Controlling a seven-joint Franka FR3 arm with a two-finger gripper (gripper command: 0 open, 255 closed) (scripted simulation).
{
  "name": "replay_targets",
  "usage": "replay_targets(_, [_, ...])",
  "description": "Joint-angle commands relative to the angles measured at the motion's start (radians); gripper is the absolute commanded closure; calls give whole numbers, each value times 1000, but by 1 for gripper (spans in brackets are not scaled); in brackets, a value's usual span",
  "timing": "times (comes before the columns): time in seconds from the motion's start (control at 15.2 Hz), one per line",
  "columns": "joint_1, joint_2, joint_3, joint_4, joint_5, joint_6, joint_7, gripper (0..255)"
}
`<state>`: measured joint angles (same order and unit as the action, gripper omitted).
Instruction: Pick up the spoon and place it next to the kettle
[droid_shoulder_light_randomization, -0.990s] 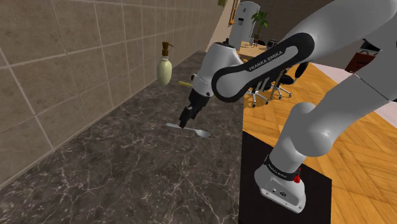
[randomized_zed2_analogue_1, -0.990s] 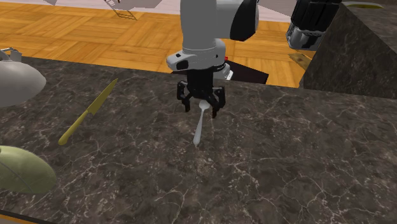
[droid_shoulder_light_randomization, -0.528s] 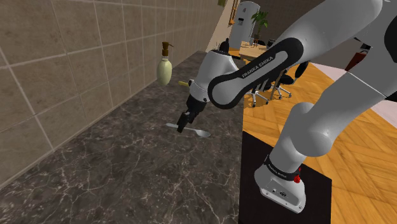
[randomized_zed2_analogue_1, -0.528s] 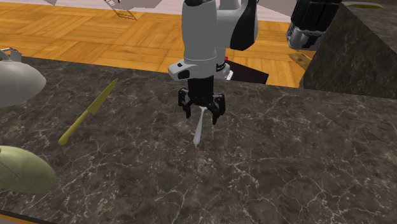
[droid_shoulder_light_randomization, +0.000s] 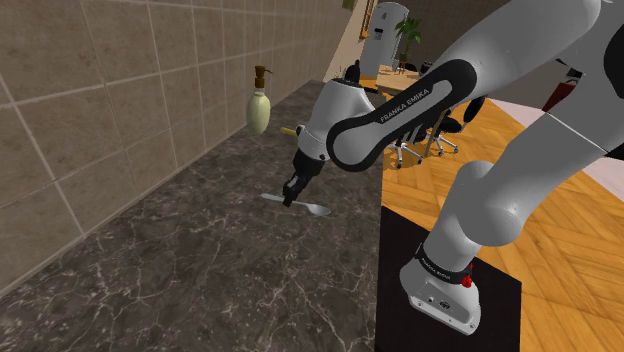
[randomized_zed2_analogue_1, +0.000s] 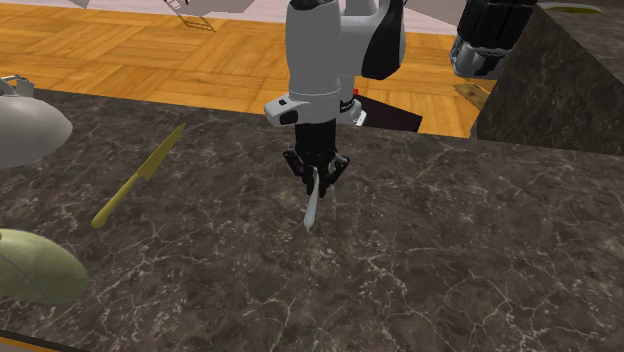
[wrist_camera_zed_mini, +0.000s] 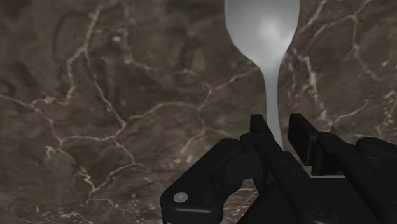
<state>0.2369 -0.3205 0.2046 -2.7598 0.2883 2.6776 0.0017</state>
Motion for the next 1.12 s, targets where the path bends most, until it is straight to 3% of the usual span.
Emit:
replay_targets(0.0, [0, 0, 0, 0, 0, 0, 0, 255])
replay_targets(0.33, [0, 0, 0, 0, 0, 0, 0, 255])
replay_targets(1.06, [-15, -128, -7, 64, -31, -191, 28, 255])
